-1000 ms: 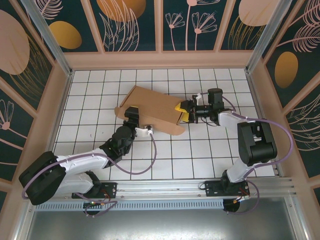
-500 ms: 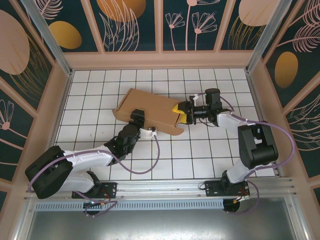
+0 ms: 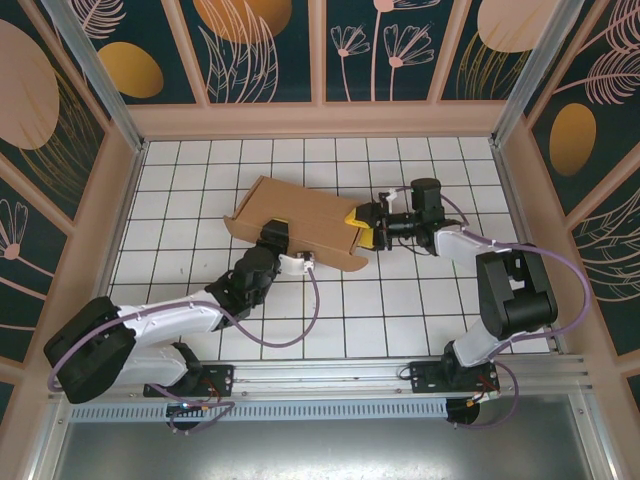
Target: Fold the paper box
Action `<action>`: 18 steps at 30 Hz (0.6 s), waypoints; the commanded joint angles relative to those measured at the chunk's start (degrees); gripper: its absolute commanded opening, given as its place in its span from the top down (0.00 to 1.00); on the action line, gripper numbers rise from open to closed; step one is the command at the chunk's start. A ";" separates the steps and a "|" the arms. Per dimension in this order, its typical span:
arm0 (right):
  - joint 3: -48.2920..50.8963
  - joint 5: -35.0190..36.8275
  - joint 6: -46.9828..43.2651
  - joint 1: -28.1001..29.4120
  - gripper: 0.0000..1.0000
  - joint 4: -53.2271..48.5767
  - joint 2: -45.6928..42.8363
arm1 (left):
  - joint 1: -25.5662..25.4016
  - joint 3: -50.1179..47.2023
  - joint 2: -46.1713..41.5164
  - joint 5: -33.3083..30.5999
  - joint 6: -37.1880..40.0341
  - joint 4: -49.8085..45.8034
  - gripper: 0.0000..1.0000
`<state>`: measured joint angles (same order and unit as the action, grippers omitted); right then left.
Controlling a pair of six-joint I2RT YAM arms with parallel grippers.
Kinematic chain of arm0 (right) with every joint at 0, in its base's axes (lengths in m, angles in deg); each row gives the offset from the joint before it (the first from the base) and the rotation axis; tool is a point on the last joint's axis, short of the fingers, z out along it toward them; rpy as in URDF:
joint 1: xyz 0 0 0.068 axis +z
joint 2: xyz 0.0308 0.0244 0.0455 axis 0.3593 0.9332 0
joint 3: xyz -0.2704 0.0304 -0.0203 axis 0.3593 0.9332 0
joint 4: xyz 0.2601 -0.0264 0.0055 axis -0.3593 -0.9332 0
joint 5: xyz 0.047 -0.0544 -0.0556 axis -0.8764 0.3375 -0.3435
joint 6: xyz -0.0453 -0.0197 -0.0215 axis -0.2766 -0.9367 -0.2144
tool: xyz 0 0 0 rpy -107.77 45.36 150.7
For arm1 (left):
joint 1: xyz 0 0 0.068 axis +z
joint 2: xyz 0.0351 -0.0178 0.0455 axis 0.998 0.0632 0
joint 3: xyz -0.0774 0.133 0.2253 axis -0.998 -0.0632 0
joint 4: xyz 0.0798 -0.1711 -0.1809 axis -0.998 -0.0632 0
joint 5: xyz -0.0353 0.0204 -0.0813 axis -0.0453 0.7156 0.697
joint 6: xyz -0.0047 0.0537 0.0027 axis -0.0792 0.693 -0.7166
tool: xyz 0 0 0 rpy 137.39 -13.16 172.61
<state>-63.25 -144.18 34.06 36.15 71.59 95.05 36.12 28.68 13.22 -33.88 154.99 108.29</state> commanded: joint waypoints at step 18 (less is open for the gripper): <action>2.03 29.69 -17.47 -10.97 0.38 -17.72 -11.98 | -0.59 35.52 3.75 14.40 -29.90 -70.28 0.54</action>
<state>-62.18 -117.29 18.91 25.00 54.11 79.57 36.10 56.94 13.68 -24.78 134.67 55.07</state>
